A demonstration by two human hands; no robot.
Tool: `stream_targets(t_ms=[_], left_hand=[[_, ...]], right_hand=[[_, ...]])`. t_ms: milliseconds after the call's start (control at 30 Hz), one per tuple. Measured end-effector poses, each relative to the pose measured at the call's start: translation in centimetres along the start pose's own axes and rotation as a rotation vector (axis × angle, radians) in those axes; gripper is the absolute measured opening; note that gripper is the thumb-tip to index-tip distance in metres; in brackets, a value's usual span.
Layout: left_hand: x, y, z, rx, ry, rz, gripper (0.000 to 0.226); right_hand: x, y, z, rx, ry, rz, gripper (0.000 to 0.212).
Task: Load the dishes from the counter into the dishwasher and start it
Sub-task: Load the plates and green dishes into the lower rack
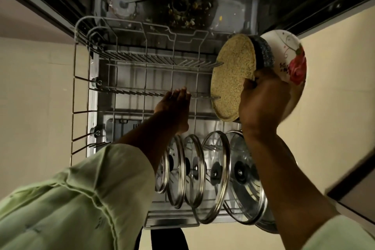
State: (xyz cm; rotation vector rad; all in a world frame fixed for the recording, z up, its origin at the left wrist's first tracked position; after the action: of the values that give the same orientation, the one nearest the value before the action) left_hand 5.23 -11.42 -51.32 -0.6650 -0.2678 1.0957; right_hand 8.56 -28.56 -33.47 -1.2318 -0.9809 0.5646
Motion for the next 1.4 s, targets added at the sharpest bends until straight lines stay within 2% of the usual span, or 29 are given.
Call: stream_targets(t_ms=[267,500,700,800,1000,1167,1267,1400], left_hand=[[-0.2,-0.4,0.3,0.009,-0.012,0.0,0.095],[0.6,-1.2,2.7,-0.105,0.011,-0.037,0.087],[2.0,-1.2,5.5,-0.143,-0.008,-0.062,0.083],[2.6,-1.3,7.2,-0.156,-0.012,-0.056,0.083],[4.8,-1.0,12.2,-0.206,-0.056,-0.017,0.085],[7.5,-0.7,19.5,-0.179,-0.135,0.016,0.077],[9.2,-1.8,24.7,-0.185,-0.216,0.086,0.078],[10.8,-4.4,32.9,-0.236,-0.33,0.171,0.08]], right_hand=[[-0.2,-0.6,-1.0,-0.01,0.038,0.059,0.024],[-0.1,-2.1,0.8,-0.097,-0.048,0.039,0.044],[2.8,-0.7,4.3,0.02,-0.234,0.019,0.028],[4.4,0.8,6.6,0.127,-0.28,0.023,0.028],[7.8,1.0,11.9,0.178,-0.424,-0.006,0.032],[10.5,-0.7,15.8,0.283,-0.421,-0.049,0.039],[13.7,-3.9,17.7,0.268,-0.46,-0.046,0.042],[18.1,-7.9,21.0,0.411,-0.475,-0.061,0.045]])
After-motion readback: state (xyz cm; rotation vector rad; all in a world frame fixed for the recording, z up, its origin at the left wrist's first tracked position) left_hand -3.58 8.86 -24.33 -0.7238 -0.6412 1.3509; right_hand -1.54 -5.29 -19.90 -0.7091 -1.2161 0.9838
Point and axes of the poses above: each hand's wrist, its own z-axis away from the middle knuckle, its own y-axis out of the palm, x = y × z, the point moved 10 cm from there along -z, towards the middle knuckle, and after that the axes turned 6 degrees about -z, right-handed, at the moved point
